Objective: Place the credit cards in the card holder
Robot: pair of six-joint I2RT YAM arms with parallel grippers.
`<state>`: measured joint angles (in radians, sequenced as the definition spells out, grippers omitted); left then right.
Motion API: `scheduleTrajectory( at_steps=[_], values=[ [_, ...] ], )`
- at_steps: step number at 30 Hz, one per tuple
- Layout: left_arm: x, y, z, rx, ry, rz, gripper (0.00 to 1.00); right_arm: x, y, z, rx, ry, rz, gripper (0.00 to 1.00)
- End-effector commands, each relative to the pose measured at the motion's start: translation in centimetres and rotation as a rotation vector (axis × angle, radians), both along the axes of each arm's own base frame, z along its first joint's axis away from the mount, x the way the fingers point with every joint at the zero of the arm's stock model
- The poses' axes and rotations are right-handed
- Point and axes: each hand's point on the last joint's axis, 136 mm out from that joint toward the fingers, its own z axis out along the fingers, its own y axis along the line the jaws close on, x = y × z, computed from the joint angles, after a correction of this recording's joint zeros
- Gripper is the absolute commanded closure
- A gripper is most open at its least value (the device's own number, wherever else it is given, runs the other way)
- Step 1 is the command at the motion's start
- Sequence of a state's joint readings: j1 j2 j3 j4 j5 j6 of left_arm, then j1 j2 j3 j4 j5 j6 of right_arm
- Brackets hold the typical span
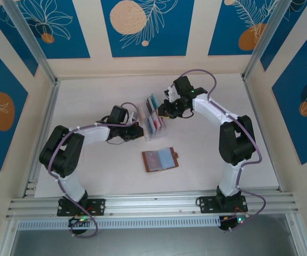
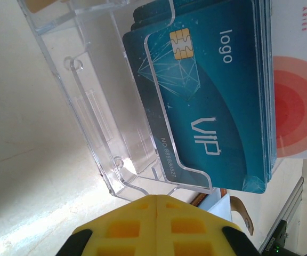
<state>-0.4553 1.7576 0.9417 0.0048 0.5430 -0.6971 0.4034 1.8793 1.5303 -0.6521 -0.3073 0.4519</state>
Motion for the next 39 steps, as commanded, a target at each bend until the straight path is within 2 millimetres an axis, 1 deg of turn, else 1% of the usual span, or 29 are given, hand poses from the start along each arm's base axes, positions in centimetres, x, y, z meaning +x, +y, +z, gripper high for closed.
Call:
scheduleTrajectory(
  at_steps=[1,3,8,12,17,22,27,30,34,39],
  values=[
    [0.0,0.2,-0.2,-0.005,0.004,-0.009,0.97,-0.3,0.1,3.2,0.040,-0.039,0.008,0.78],
    [-0.1,0.2,-0.2,-0.005,0.002,-0.009,0.97,-0.3,-0.1,3.2,0.027,-0.041,0.004,0.81],
    [-0.2,0.3,0.1,-0.002,-0.005,-0.008,0.97,-0.3,-0.8,3.4,-0.009,-0.055,-0.010,0.82],
    [-0.4,0.5,0.3,0.005,-0.007,-0.008,0.97,-0.3,-1.4,3.6,-0.043,-0.069,-0.027,0.85],
    [-0.5,0.8,1.0,0.017,-0.023,-0.007,0.97,0.0,-2.4,3.3,-0.115,-0.082,-0.061,0.90],
    [-1.0,1.3,2.0,0.027,-0.039,-0.007,0.97,0.2,-2.8,3.1,-0.187,-0.099,-0.084,0.93],
    [-1.7,2.0,3.0,0.048,-0.054,-0.007,0.96,0.4,-3.4,3.6,-0.245,-0.133,-0.119,0.98],
    [-2.5,2.6,3.3,0.068,-0.059,-0.009,0.96,0.8,-4.2,4.4,-0.285,-0.169,-0.156,1.00],
    [-4.1,3.0,3.6,0.086,-0.056,-0.029,0.95,1.0,-5.4,5.5,-0.329,-0.211,-0.205,1.00],
    [-6.6,2.6,3.8,0.132,-0.061,-0.078,0.94,1.0,-6.7,7.1,-0.362,-0.271,-0.264,1.00]
  ],
)
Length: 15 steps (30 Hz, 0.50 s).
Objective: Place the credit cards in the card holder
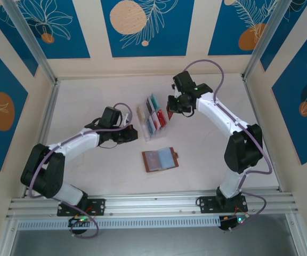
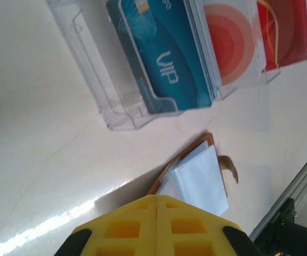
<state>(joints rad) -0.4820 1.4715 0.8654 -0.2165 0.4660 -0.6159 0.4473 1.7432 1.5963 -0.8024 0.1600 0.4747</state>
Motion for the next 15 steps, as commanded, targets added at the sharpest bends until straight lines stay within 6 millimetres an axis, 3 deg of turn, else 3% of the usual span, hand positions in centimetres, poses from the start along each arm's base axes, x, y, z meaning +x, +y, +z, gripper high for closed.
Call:
scheduleTrajectory(
  at_steps=[1,7,11,15],
  values=[
    [-2.6,0.0,-0.5,0.067,0.013,-0.054,0.94,-0.2,-1.3,3.0,-0.023,-0.082,-0.055,1.00],
    [-5.5,-3.0,-0.9,0.143,-0.002,-0.158,0.90,-2.3,-1.5,4.4,0.022,-0.120,-0.045,1.00],
    [-6.6,-5.1,-1.9,0.183,0.000,-0.214,0.90,-5.4,0.1,3.0,0.168,-0.082,0.042,1.00],
    [-7.1,-6.0,-3.6,0.234,0.023,-0.251,0.90,-8.6,1.0,1.1,0.265,-0.028,0.108,1.00]
  ],
)
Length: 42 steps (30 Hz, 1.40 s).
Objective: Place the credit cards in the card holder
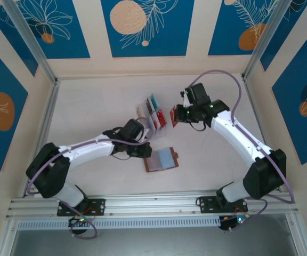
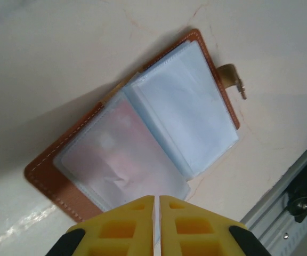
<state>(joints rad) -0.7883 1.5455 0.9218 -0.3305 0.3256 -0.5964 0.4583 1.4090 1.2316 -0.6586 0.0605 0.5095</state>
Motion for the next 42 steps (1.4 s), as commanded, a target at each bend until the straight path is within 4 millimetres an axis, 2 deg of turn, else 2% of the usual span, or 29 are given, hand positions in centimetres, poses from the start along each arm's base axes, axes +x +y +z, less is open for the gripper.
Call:
scheduleTrajectory(
  at_steps=[1,7,14,23,30,42],
  values=[
    [0.0,-0.2,-1.1,0.068,-0.004,-0.019,0.90,-2.5,2.0,-0.7,0.135,0.045,0.089,1.00],
    [-0.3,1.0,-3.5,0.160,0.006,-0.022,0.91,-5.9,2.4,-3.9,0.206,0.138,0.149,0.97],
    [-0.7,3.1,-5.9,0.263,0.015,-0.017,0.92,-7.7,3.1,-6.1,0.277,0.198,0.189,0.95],
    [-1.8,4.7,-8.0,0.310,0.043,-0.001,0.94,-10.2,3.4,-9.6,0.303,0.309,0.237,0.95],
    [-2.1,4.9,-8.7,0.307,0.059,0.018,0.95,-11.2,3.7,-12.2,0.295,0.384,0.252,0.95],
    [-2.8,5.5,-9.8,0.313,0.082,0.043,0.96,-11.8,3.7,-14.2,0.290,0.433,0.257,0.96]
  ],
)
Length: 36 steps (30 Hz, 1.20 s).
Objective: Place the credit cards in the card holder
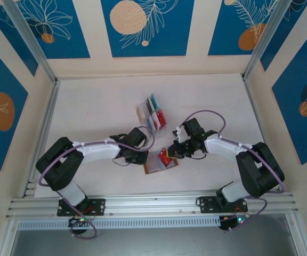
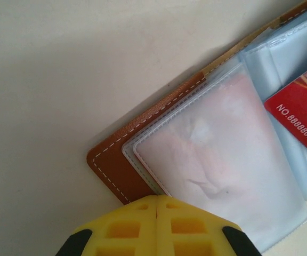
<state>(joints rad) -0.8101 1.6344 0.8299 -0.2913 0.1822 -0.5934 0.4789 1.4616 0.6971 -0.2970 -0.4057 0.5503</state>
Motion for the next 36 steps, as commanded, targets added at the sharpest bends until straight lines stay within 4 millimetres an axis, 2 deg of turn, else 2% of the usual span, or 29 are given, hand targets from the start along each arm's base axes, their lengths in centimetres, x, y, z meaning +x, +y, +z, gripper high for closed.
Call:
scheduleTrajectory(
  at_steps=[1,9,16,25,36],
  values=[
    [-2.2,2.6,-3.7,0.123,0.081,0.011,0.96,-0.9,0.5,-0.5,0.031,0.030,0.034,0.96],
    [-2.3,3.0,-4.0,0.132,0.082,0.019,0.97,-0.9,1.0,-0.1,0.111,0.051,0.032,0.96],
    [-2.5,3.2,-4.3,0.135,0.089,0.025,0.97,-0.7,0.3,0.8,0.102,0.018,0.018,0.96],
    [-2.8,3.4,-4.8,0.134,0.100,0.032,0.97,-1.0,0.1,0.5,0.090,0.014,0.022,0.96],
    [-2.9,3.4,-4.7,0.123,0.097,0.033,0.97,-1.5,0.8,0.6,0.131,0.026,0.048,0.96]
  ],
)
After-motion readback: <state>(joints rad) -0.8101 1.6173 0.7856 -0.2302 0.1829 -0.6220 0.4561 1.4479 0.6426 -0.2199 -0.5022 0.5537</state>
